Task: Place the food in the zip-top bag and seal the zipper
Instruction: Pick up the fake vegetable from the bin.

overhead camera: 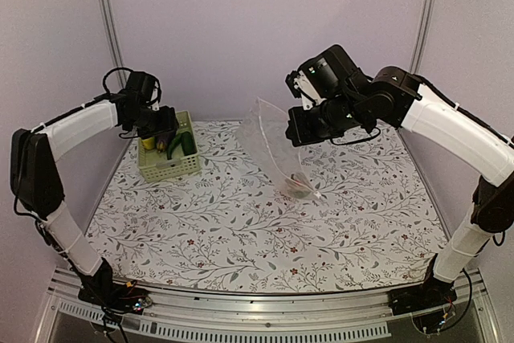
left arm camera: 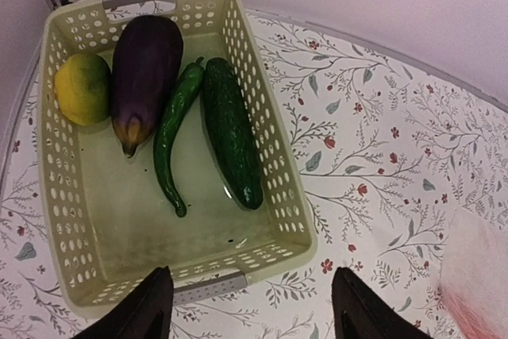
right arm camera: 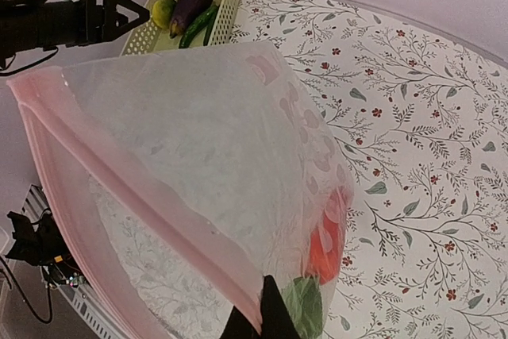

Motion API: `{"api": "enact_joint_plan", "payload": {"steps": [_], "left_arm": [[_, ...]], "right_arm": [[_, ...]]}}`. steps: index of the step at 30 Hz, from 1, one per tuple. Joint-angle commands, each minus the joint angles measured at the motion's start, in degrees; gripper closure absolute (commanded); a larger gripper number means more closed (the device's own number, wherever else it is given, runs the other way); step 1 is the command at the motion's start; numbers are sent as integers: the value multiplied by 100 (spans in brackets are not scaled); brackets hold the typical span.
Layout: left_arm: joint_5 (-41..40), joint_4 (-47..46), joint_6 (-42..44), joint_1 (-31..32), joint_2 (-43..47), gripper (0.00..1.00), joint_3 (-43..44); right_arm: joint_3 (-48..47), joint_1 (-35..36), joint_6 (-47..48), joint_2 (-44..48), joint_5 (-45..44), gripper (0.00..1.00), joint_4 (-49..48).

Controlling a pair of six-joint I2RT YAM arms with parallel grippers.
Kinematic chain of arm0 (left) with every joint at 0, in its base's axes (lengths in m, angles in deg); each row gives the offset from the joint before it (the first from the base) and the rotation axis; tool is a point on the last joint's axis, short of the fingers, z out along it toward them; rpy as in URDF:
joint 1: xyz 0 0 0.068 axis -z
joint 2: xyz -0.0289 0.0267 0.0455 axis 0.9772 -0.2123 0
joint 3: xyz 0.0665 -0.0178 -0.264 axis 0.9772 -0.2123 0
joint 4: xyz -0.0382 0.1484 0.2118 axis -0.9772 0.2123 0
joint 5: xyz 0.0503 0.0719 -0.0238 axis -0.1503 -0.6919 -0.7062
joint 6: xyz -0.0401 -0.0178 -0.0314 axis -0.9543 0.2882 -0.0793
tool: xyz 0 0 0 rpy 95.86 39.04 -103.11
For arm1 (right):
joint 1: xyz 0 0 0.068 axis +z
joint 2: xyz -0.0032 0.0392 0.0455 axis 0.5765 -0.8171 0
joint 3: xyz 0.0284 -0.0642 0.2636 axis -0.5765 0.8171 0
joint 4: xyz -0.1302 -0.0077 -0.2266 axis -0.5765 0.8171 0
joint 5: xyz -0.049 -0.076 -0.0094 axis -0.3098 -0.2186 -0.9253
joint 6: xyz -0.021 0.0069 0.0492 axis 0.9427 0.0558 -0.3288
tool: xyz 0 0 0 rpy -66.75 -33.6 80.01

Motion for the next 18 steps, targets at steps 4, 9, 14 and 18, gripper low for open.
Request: {"api": "enact_joint_plan", "payload": {"steps": [4, 9, 14, 18], "left_arm": [[367, -101, -372, -357, -1340, 38, 884], [556, -349, -648, -446, -1878, 39, 1039], [701, -621, -860, -565, -2353, 41, 1049], [815, -603, -835, -626, -2783, 43, 1286]], "right_arm": [[152, -41, -54, 103, 24, 100, -46], [198, -42, -75, 116, 51, 100, -76], [189, -38, -50, 123, 100, 100, -80], [213, -40, -53, 159, 109, 100, -87]]}}
